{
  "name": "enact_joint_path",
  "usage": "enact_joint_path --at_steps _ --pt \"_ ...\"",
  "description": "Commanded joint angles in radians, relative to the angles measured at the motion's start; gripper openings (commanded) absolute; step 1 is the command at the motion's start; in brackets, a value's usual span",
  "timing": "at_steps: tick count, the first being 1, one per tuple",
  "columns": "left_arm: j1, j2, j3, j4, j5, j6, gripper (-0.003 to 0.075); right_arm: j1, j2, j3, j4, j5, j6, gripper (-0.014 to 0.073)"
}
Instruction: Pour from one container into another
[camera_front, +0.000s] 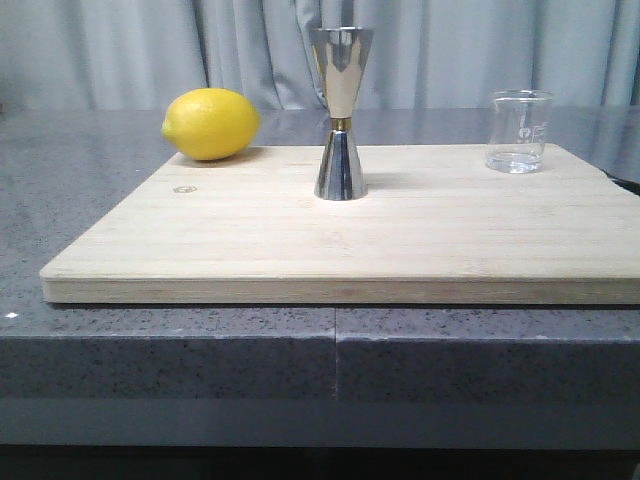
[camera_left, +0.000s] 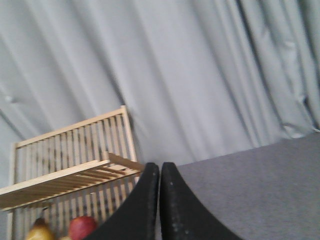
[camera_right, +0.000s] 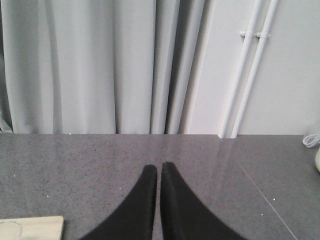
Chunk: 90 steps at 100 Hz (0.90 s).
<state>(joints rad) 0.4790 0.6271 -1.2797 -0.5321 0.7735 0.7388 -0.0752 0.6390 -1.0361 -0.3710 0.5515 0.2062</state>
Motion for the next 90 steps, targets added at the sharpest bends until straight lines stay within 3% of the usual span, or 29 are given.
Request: enact_joint_path --at_steps 1,26,37,59,71,90 --pt "-0.008 -0.028 0.036 0.089 -0.146 -0.110 -0.0021 -0.007 0.002 -0.031 -0.027 -0.029 0.001 -0.0013" --pt "-0.159 -0.104 0.322 0.091 -0.451 -0.207 -0.0021 -0.007 0.002 -0.030 -0.028 -0.018 0.001 -0.0013" --pt "-0.314 -0.109 0.429 0.073 -0.546 -0.222 -0.0021 -0.007 0.002 -0.030 -0.028 -0.009 0.001 -0.0013" --pt "-0.592 -0.109 0.570 0.066 -0.587 -0.222 -0.0021 -0.007 0.002 -0.025 0.006 0.037 0.001 -0.0013" --pt "-0.634 -0.109 0.663 0.029 -0.644 -0.222 -0.0021 -0.007 -0.018 0.035 0.010 0.018 -0.012 -0.0013" --pt "-0.634 -0.109 0.835 0.025 -0.793 -0.222 -0.0021 -0.007 -0.156 0.235 0.024 -0.139 -0.013 -0.0013"
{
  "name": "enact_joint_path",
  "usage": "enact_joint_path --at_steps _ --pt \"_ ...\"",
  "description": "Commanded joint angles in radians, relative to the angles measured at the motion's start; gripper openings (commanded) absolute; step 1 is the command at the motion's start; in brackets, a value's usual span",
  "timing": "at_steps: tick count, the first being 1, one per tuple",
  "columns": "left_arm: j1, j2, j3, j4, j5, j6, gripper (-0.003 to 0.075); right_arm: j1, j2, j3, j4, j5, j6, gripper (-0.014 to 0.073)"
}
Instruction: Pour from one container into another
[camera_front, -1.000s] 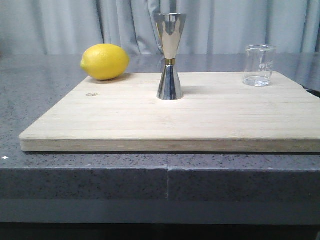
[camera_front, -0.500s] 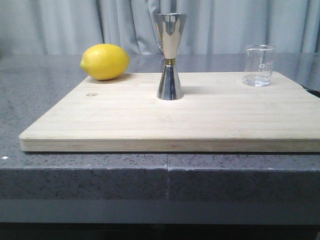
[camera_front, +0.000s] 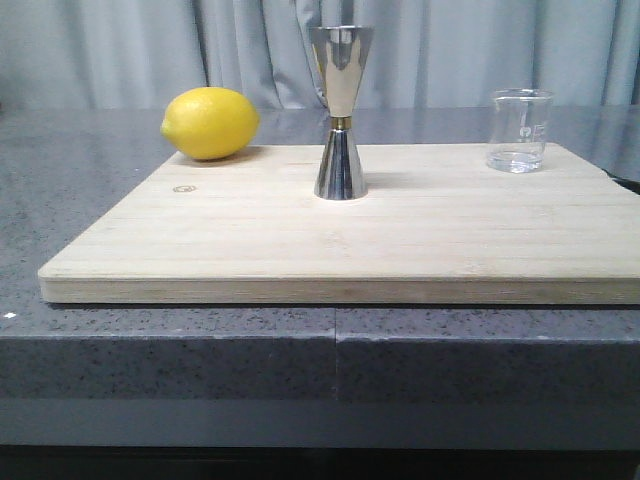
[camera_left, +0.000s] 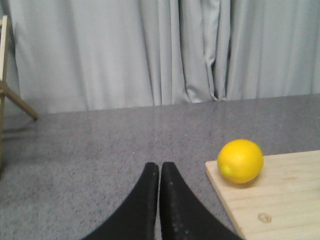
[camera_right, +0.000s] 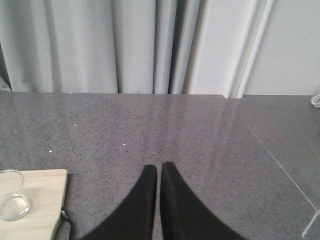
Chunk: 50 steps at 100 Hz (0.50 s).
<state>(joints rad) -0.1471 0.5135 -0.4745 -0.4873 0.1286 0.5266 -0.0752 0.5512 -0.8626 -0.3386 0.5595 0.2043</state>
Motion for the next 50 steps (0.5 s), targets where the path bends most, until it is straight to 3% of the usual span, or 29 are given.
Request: enact_joint_path --at_steps 1,14,50 --pt "-0.008 0.004 0.042 -0.022 -0.159 -0.010 -0.0021 -0.007 -0.075 0.069 -0.009 -0.157 -0.011 -0.0013" --pt "-0.014 -0.013 0.115 -0.110 -0.215 -0.010 -0.0021 -0.007 -0.193 0.201 -0.009 -0.187 -0.011 -0.0028" --pt "-0.014 -0.138 0.228 -0.109 -0.257 -0.008 -0.0021 -0.007 -0.466 0.464 0.021 -0.251 -0.011 -0.0046"
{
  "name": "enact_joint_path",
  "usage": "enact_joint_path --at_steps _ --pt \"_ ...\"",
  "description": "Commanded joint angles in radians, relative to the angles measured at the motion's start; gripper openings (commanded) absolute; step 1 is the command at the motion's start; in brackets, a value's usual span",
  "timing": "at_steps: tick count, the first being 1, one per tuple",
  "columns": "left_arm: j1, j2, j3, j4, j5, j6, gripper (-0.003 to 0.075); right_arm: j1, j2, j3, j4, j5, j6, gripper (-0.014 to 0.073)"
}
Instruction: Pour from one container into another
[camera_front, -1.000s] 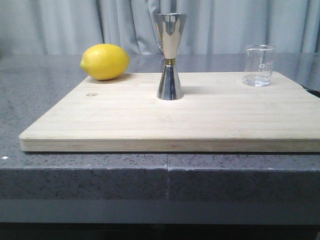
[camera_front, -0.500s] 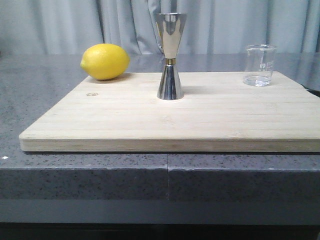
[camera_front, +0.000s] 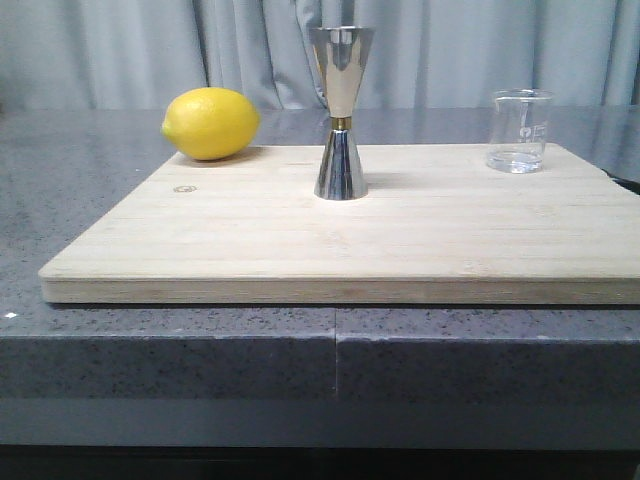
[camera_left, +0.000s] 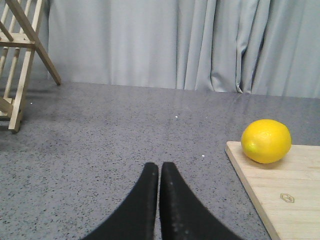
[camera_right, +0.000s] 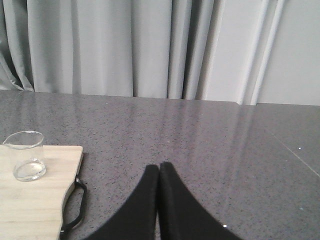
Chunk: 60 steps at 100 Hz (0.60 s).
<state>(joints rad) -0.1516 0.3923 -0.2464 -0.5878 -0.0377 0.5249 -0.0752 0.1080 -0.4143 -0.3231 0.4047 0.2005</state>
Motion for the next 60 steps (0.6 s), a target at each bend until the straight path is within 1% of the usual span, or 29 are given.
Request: enact_joint_path --at_steps 1,18,60 --pt "-0.009 -0.019 0.003 -0.008 -0.092 -0.006 -0.0021 -0.007 -0.025 0.022 0.008 -0.096 -0.008 -0.0046" --pt "-0.009 -0.031 0.040 -0.010 -0.120 -0.006 -0.0021 -0.007 -0.038 0.047 0.019 -0.093 -0.008 -0.0046" --pt "-0.009 -0.031 0.040 -0.010 -0.120 -0.006 -0.0021 -0.007 -0.038 0.047 0.019 -0.096 -0.008 -0.0046"
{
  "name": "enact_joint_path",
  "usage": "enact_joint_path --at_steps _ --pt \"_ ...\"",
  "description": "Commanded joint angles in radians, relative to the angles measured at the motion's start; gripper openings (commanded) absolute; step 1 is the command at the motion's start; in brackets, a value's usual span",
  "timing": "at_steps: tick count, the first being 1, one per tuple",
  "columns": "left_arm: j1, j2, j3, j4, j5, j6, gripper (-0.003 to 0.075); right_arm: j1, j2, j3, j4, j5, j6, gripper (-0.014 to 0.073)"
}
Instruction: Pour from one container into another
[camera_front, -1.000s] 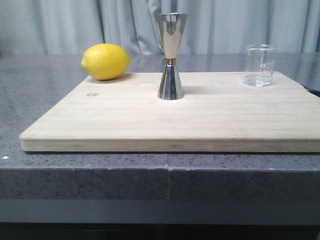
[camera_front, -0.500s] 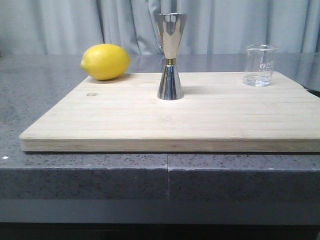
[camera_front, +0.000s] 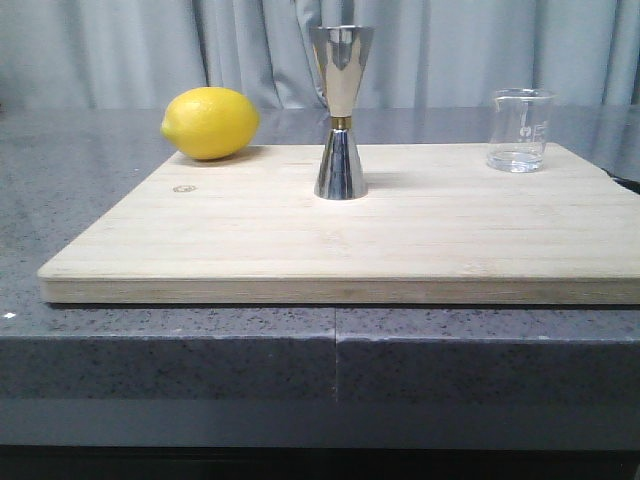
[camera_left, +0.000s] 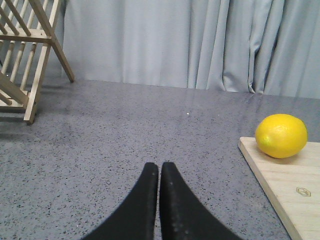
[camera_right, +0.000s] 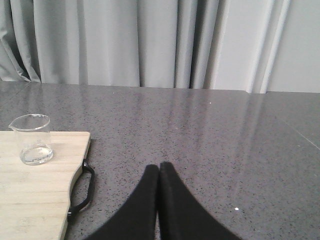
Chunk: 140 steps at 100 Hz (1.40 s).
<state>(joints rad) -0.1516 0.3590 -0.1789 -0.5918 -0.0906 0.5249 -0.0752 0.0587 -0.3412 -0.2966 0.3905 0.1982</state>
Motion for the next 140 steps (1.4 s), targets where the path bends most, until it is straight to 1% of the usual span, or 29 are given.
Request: enact_joint_path --at_steps 1,72,77,82,85,89,95,103,111,126,131,140 --pt "-0.009 0.002 -0.027 -0.006 -0.067 -0.006 -0.0021 -0.007 0.011 -0.026 -0.008 -0.082 -0.005 -0.0046" --pt "-0.009 0.002 -0.023 -0.001 -0.067 -0.006 -0.0021 -0.007 0.011 -0.026 -0.008 -0.082 -0.005 -0.0046" --pt "-0.009 -0.003 -0.016 0.066 -0.079 -0.006 -0.0021 -0.007 0.011 -0.026 -0.008 -0.082 -0.005 -0.0046" --pt "-0.009 -0.013 -0.010 0.233 -0.079 -0.006 -0.0021 -0.007 0.011 -0.026 -0.008 -0.082 -0.005 -0.0046" --pt "-0.009 -0.020 -0.005 0.313 -0.087 -0.009 -0.0021 -0.007 0.011 -0.026 -0.008 -0.082 -0.005 -0.0046" --pt "-0.007 -0.034 0.002 0.389 -0.105 -0.047 -0.0021 -0.007 0.011 -0.026 -0.008 -0.082 -0.005 -0.0046" --pt "-0.007 -0.061 0.017 0.413 -0.139 -0.111 -0.0021 -0.007 0.011 -0.026 -0.008 -0.082 -0.005 -0.0046" --pt "-0.007 -0.123 0.059 0.413 -0.193 -0.141 -0.0021 -0.007 0.011 -0.026 -0.008 -0.082 -0.005 -0.0046" --pt "-0.007 -0.190 0.110 0.413 -0.208 -0.174 -0.0021 -0.007 0.011 -0.026 -0.008 -0.082 -0.005 -0.0046" --pt "-0.007 -0.293 0.205 0.413 -0.208 -0.192 -0.0021 -0.007 0.011 -0.026 -0.008 -0.082 -0.005 -0.0046" --pt "-0.007 -0.315 0.203 0.425 -0.150 -0.192 -0.0021 -0.007 0.011 -0.026 -0.008 -0.082 -0.005 -0.0046" --pt "-0.007 -0.320 0.205 0.481 -0.143 -0.200 -0.0021 -0.007 0.011 -0.026 -0.008 -0.082 -0.005 -0.0046"
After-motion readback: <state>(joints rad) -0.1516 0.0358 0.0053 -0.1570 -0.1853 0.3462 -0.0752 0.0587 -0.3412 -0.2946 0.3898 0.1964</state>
